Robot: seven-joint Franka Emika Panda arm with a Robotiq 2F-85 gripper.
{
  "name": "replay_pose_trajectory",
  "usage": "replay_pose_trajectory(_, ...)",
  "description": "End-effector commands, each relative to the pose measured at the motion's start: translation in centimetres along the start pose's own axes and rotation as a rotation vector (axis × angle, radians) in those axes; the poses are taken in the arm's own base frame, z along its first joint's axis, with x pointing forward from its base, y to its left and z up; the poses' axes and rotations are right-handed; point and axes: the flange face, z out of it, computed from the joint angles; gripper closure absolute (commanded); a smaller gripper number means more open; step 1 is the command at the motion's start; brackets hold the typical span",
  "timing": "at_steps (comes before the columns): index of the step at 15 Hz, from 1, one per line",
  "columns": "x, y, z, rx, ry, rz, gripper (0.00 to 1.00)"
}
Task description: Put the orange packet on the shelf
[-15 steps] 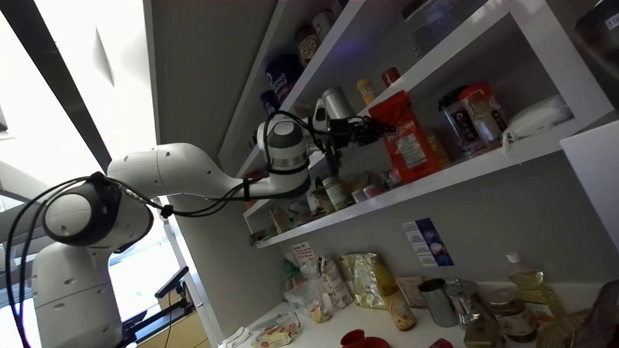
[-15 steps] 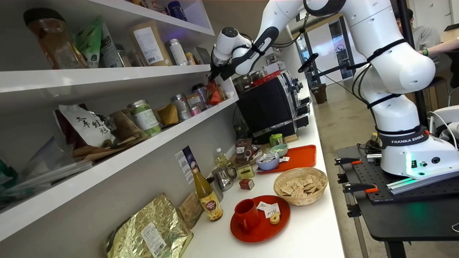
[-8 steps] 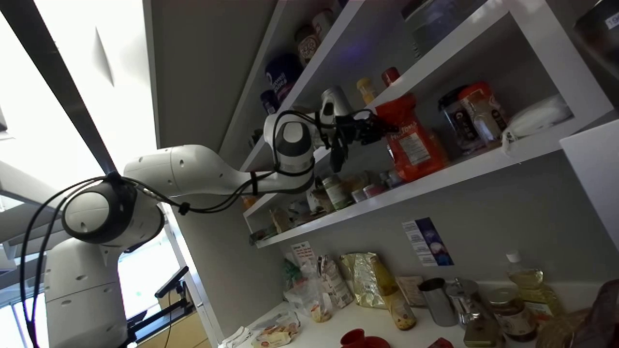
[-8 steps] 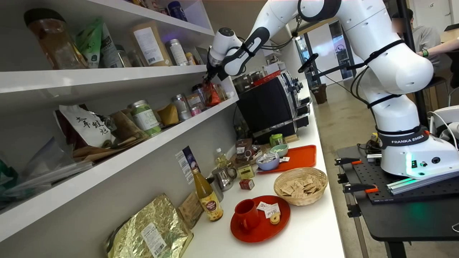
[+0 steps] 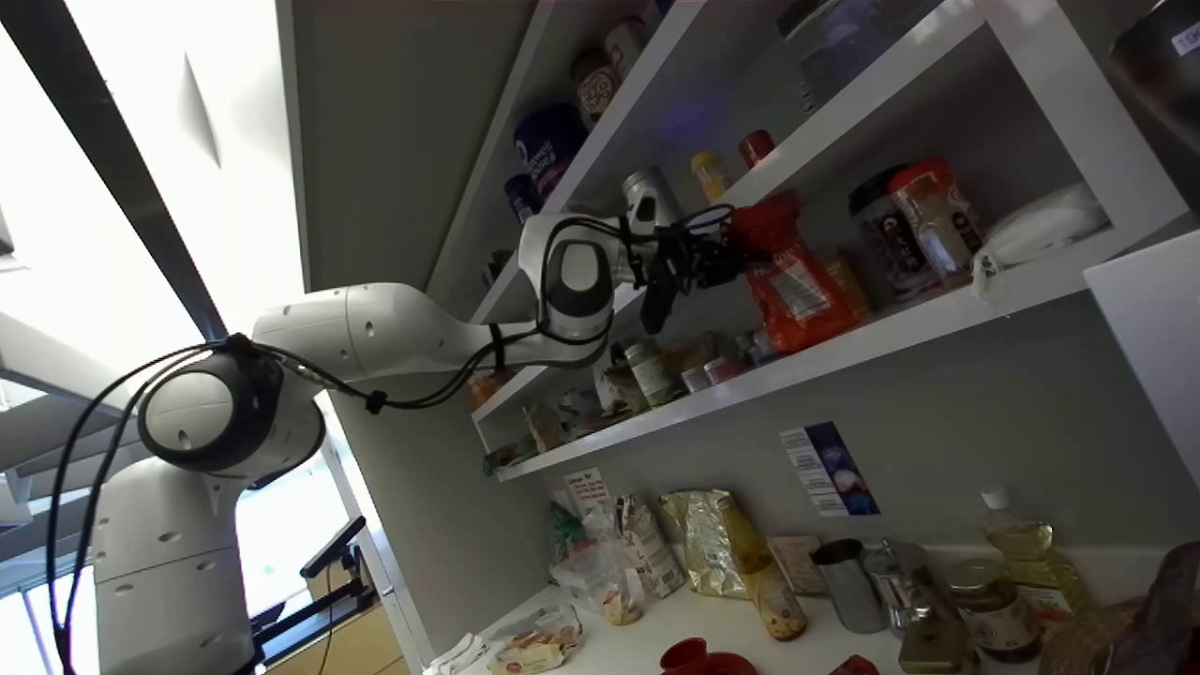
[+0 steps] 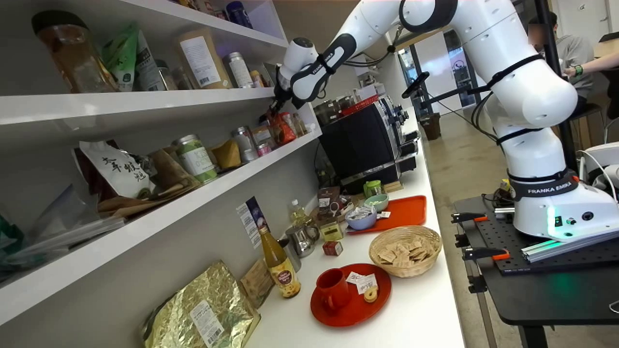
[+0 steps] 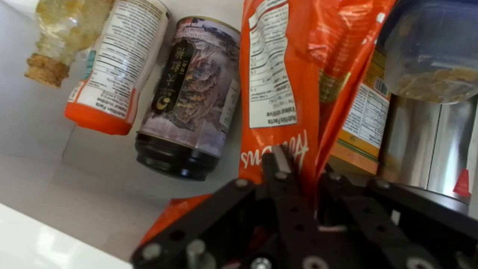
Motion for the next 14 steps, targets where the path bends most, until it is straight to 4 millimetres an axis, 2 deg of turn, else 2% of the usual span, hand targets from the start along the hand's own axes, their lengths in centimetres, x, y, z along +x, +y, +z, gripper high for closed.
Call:
replay_pose_trajectory(1,0.7,0.2,0.6,-0.01,-0.003,-0.05,0.55)
replay_pose_trajectory(4,0.4,0.5,0.2,-0.068,-0.033,-0.065,0.31)
replay_pose_trajectory(8,-0.3,-0.9,-2.7,-0.116,-0.004,-0.092,0.01)
replay_pose_trajectory(12,-1.5,-5.2,-6.7,-0.107,0.059,-0.125,0.0)
replay_pose_trajectory(14,-3.1,-7.7,-8.9,-0.082,0.092,-0.131,0.0)
